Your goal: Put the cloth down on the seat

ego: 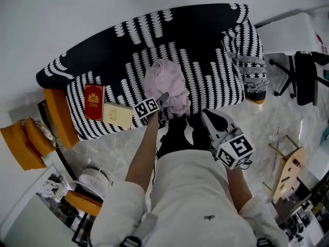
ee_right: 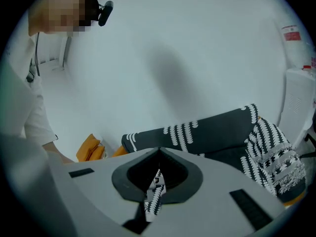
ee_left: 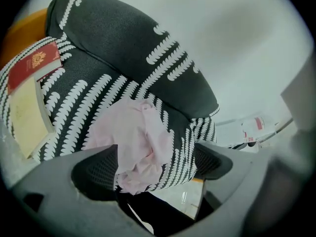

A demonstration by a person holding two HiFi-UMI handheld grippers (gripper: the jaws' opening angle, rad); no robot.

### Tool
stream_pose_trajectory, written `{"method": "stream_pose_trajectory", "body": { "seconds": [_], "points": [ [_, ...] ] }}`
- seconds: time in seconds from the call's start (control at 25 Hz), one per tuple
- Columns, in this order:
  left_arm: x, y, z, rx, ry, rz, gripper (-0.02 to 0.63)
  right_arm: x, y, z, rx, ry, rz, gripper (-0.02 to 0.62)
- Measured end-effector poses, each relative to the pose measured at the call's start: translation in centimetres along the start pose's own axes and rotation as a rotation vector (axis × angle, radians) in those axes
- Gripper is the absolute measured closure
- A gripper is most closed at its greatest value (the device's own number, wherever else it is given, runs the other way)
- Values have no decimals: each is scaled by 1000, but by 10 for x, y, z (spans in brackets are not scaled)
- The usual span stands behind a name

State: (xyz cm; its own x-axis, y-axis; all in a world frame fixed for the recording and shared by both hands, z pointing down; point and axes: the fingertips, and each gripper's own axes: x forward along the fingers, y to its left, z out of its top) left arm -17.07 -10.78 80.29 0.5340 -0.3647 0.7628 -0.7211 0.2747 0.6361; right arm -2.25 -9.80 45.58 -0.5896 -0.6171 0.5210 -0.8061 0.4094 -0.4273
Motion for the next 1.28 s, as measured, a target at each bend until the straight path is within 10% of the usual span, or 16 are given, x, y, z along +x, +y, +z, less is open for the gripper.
{"method": "stream_pose_trajectory", "body": {
  "seconds": [0.36,0.72,1.28],
  "points": [
    [-46,-46,-4,63,-40,-101,129,-5,8,25,-52,-66,1,586],
    [-111,-126,20,410,-135,-227,171,-8,10,41,-90,-107,3,586],
    [-226,-239,47,832,-478,-336,510,5,24,58,-152,-108,61,586]
  ]
}}
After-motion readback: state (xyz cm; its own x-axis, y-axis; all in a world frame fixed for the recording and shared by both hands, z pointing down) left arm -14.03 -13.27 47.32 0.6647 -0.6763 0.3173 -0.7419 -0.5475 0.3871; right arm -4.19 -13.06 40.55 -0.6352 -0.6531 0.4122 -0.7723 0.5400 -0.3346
